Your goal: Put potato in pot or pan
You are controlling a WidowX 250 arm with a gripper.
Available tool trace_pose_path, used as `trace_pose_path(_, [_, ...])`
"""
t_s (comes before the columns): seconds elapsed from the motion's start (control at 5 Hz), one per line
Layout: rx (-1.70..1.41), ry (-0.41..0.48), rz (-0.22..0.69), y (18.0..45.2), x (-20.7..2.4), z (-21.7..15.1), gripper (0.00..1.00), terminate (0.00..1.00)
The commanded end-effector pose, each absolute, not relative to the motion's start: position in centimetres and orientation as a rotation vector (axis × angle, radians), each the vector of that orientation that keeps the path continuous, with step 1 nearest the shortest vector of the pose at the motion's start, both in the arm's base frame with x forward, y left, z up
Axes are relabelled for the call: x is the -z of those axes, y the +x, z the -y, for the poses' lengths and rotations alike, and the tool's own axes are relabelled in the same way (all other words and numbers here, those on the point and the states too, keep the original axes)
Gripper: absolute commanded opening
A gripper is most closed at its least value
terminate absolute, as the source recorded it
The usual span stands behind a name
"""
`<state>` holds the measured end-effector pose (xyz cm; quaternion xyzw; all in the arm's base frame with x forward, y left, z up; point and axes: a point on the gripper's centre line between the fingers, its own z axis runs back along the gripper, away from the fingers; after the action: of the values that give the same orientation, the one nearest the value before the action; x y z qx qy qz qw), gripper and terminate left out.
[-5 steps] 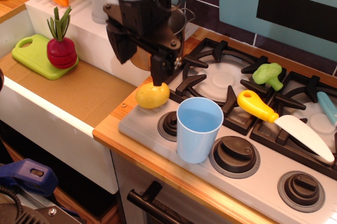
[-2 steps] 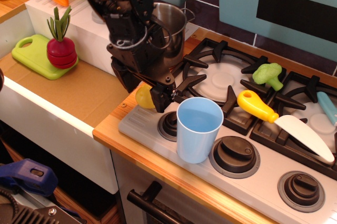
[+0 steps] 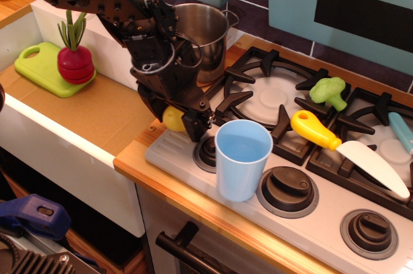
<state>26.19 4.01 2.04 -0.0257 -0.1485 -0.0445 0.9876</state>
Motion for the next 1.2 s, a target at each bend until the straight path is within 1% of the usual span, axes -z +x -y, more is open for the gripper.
trace_pose_path(0.0, [0.101,0.002,0.284,27.2,-5.4,-4.5,0.0,0.0])
trace_pose_path(0.2, [0.177,0.109,0.256,27.8,-9.0,-6.8,0.0,0.0])
trace_pose_path(0.4, [0.251,0.143,0.255,29.8,-10.6,-9.8,0.0,0.0])
trace_pose_path(0.6, [0.346,0.172,0.309,32.6,-11.0,-11.9,0.0,0.0])
trace_pose_path(0.8, [0.389,0.169,0.345,34.7,-10.7,-12.4,0.0,0.0])
trace_pose_path(1.0, [0.43,0.139,0.374,36.4,-10.2,-13.0,1.0,0.0])
